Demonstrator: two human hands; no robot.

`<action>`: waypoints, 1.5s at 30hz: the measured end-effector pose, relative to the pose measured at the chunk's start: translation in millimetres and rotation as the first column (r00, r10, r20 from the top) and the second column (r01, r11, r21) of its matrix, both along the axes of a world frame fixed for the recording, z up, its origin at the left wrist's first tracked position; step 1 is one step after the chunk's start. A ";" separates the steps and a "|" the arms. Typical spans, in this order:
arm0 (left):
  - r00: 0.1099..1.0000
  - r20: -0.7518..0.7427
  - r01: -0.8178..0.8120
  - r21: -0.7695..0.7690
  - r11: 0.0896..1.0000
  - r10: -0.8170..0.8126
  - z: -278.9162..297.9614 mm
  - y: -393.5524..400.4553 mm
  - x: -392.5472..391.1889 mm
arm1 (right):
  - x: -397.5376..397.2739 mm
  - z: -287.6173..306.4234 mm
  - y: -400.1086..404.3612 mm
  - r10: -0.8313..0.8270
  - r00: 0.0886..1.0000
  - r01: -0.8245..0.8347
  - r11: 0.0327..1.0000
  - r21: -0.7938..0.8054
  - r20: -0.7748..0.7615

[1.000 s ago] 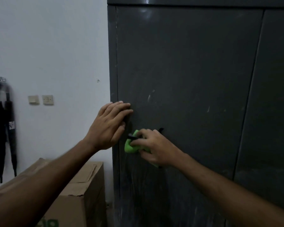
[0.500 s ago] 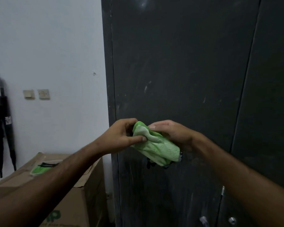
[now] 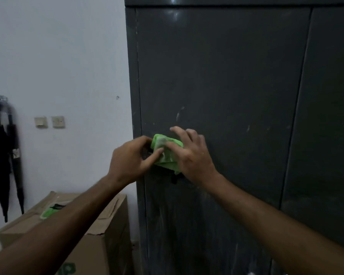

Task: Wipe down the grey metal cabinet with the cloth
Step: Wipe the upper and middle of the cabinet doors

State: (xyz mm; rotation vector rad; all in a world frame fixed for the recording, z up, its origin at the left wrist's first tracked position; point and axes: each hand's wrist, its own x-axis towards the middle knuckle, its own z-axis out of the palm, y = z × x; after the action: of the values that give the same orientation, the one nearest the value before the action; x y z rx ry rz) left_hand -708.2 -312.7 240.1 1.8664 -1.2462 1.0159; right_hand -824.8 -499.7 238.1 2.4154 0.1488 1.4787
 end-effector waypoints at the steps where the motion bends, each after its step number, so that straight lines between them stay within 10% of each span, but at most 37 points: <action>1: 1.000 0.003 -0.010 -0.039 0.999 0.011 2.2 1.9 4.3 | 7.8 -2.1 -1.9 -0.060 0.996 0.063 0.997 -0.042 0.065; 7: 0.959 -0.222 0.094 -0.341 0.935 -0.177 14.3 2.1 22.5 | 30.5 -33.4 -4.4 -0.092 0.996 0.089 0.970 -0.225 -0.003; 14: 0.638 -0.509 0.278 -0.547 0.790 -0.577 3.7 -7.8 30.8 | 71.6 26.5 24.5 -0.112 0.976 0.116 0.993 -0.011 0.186; 21: 0.482 -0.612 0.232 -0.601 0.765 -0.627 10.0 4.3 36.4 | 56.4 -43.0 2.1 -0.087 0.969 -0.109 0.688 -0.717 -0.232; 27: 0.406 -0.624 0.210 -0.647 0.733 -0.667 9.9 4.8 35.8 | 82.8 61.5 30.3 -0.022 0.965 0.039 0.997 -0.060 0.263; 31: 0.377 -0.632 0.200 -0.658 0.726 -0.677 10.7 5.2 35.2 | 62.2 -19.9 32.4 -0.035 0.978 -0.097 0.800 -0.592 -0.208; 33: 0.402 -0.634 0.203 -0.642 0.739 -0.661 8.9 4.4 34.3 | 51.7 -7.3 10.9 -0.043 0.978 -0.101 0.760 -0.643 -0.205; 36: 0.466 -0.620 0.212 -0.614 0.760 -0.631 7.4 -1.9 24.4 | 43.7 62.3 -13.5 0.001 0.976 0.045 0.977 -0.206 0.217; 39: 0.543 -0.596 0.195 -0.596 0.779 -0.592 5.5 -10.9 14.8 | 47.8 77.2 -7.1 -0.112 0.892 0.041 0.985 0.167 0.437; 45: 0.573 -0.565 0.211 -0.598 0.773 -0.594 4.6 -14.6 6.9 | 30.5 -1.6 -19.3 0.001 0.989 -0.093 0.778 -0.621 -0.147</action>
State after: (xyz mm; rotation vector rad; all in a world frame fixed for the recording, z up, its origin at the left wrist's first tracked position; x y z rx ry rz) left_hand -701.3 -327.4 244.7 1.2560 -0.7687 0.1856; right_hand -794.4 -519.1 236.5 1.9560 0.6338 1.0413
